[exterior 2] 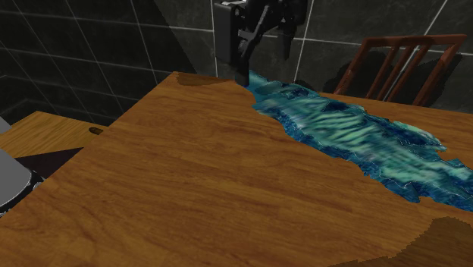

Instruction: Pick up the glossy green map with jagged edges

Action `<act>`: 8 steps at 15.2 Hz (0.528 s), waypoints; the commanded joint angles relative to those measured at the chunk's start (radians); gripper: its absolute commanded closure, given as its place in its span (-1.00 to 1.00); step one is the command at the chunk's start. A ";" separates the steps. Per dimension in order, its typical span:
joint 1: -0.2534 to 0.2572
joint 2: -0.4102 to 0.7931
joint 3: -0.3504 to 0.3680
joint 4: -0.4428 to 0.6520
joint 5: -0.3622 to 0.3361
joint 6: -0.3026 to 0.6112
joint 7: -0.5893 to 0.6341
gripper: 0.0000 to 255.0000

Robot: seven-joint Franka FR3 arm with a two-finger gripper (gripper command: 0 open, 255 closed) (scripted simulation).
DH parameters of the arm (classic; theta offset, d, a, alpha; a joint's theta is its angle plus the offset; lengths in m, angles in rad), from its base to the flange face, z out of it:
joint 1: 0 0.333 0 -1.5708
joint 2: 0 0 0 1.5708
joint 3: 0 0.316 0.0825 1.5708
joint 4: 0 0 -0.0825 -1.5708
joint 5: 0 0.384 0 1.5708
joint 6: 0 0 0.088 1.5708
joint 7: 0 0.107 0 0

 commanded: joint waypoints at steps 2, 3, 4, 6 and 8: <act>0.000 0.006 0.000 -0.035 0.002 0.041 0.000 -1.00; 0.000 0.008 0.000 -0.047 0.003 0.055 -0.001 -1.00; 0.000 0.010 0.001 -0.058 0.004 0.068 -0.003 -1.00; 0.000 0.011 0.001 -0.064 0.004 0.075 -0.004 -1.00; 0.001 0.013 0.002 -0.062 0.004 0.075 -0.002 1.00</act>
